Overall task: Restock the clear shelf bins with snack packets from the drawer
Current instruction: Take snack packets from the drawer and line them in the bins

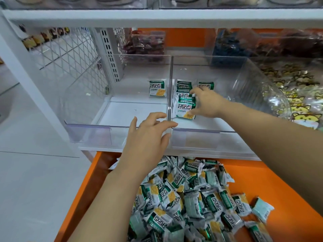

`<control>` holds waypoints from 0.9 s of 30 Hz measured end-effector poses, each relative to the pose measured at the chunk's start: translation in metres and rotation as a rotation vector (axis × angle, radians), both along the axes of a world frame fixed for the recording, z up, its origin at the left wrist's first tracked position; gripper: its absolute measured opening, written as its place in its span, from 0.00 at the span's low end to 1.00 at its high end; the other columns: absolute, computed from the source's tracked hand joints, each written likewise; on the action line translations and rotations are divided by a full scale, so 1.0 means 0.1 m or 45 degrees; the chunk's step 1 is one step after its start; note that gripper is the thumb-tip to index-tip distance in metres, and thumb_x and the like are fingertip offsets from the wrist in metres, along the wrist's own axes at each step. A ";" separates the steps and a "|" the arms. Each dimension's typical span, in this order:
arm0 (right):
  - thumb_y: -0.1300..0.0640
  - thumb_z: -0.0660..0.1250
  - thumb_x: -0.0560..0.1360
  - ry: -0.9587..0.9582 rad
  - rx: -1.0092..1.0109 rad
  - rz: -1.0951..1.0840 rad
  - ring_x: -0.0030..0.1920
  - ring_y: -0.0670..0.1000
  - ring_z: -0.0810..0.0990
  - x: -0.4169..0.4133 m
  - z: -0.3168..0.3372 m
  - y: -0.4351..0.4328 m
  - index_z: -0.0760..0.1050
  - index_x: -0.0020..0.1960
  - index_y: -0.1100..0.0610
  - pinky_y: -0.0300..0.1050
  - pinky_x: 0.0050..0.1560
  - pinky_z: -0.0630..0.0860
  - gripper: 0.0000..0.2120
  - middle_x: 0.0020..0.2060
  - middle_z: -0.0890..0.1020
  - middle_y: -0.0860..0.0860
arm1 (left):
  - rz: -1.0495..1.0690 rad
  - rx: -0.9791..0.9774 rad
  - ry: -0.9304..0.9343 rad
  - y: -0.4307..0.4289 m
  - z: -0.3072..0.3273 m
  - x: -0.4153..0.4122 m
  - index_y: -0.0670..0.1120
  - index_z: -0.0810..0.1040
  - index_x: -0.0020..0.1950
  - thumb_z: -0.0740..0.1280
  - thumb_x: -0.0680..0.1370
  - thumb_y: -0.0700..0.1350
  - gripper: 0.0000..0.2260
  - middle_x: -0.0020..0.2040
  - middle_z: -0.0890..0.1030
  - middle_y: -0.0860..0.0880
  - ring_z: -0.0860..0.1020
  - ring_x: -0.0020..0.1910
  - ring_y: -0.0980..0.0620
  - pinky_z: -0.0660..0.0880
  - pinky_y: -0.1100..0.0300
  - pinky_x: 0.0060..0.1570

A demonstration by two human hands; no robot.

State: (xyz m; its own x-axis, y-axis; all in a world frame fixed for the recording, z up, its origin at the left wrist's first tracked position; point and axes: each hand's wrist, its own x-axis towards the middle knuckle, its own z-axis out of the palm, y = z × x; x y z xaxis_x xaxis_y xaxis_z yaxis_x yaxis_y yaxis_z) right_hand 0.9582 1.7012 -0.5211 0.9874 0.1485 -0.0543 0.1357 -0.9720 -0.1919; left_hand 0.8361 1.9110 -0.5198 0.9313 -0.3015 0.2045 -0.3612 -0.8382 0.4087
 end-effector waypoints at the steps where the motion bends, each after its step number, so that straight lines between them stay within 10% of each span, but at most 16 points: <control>1: 0.48 0.73 0.71 -0.029 0.029 -0.012 0.67 0.60 0.69 -0.07 0.04 -0.03 0.59 0.74 0.54 0.52 0.64 0.68 0.37 0.71 0.64 0.58 | 0.003 -0.029 -0.019 0.00 -0.01 -0.01 0.59 0.75 0.64 0.61 0.80 0.44 0.15 0.70 0.66 0.56 0.70 0.65 0.56 0.47 0.48 0.73; 6: 0.53 0.68 0.76 -0.522 0.252 0.112 0.60 0.53 0.73 -0.82 0.18 0.06 0.72 0.65 0.55 0.45 0.55 0.70 0.19 0.61 0.75 0.51 | -0.010 -0.266 -0.283 0.04 -0.09 -0.08 0.49 0.81 0.49 0.65 0.75 0.35 0.11 0.54 0.73 0.52 0.75 0.50 0.52 0.72 0.47 0.56; 10: 0.56 0.64 0.75 -0.787 0.336 0.408 0.42 0.51 0.78 -1.46 0.02 0.19 0.79 0.49 0.56 0.42 0.41 0.73 0.07 0.41 0.81 0.49 | -0.040 -0.336 -0.193 0.14 -0.11 -0.23 0.52 0.74 0.41 0.61 0.76 0.34 0.13 0.43 0.71 0.58 0.71 0.37 0.58 0.68 0.61 0.39; 14: 0.58 0.65 0.74 -0.499 0.295 0.562 0.37 0.47 0.77 -1.66 -0.47 0.20 0.79 0.47 0.54 0.41 0.37 0.76 0.05 0.38 0.81 0.46 | -0.125 -0.143 0.132 0.31 -0.27 -0.31 0.51 0.76 0.43 0.61 0.77 0.36 0.11 0.44 0.74 0.57 0.72 0.38 0.60 0.70 0.59 0.42; 20: 0.54 0.58 0.79 0.215 -0.017 0.295 0.55 0.53 0.77 -1.48 -1.17 0.20 0.72 0.63 0.51 0.44 0.47 0.73 0.13 0.59 0.78 0.51 | -0.041 0.038 0.413 0.49 -0.69 -0.22 0.50 0.79 0.57 0.60 0.80 0.40 0.11 0.54 0.75 0.54 0.74 0.51 0.56 0.70 0.63 0.51; 27: 0.53 0.65 0.77 0.591 0.158 0.081 0.71 0.58 0.66 -1.34 -1.93 0.24 0.50 0.78 0.49 0.53 0.67 0.68 0.35 0.77 0.53 0.55 | 0.042 0.265 0.925 0.67 -1.40 -0.13 0.46 0.68 0.70 0.60 0.81 0.42 0.16 0.61 0.77 0.41 0.78 0.55 0.43 0.75 0.52 0.54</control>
State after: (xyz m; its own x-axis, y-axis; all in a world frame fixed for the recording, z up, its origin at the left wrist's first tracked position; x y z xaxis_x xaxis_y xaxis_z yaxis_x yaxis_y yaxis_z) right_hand 0.8243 1.7255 -0.7139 0.8518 0.2409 -0.4652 0.0666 -0.9305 -0.3601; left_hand 0.8229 1.9778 -0.6599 0.8194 -0.2368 -0.5221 -0.0352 -0.9298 0.3664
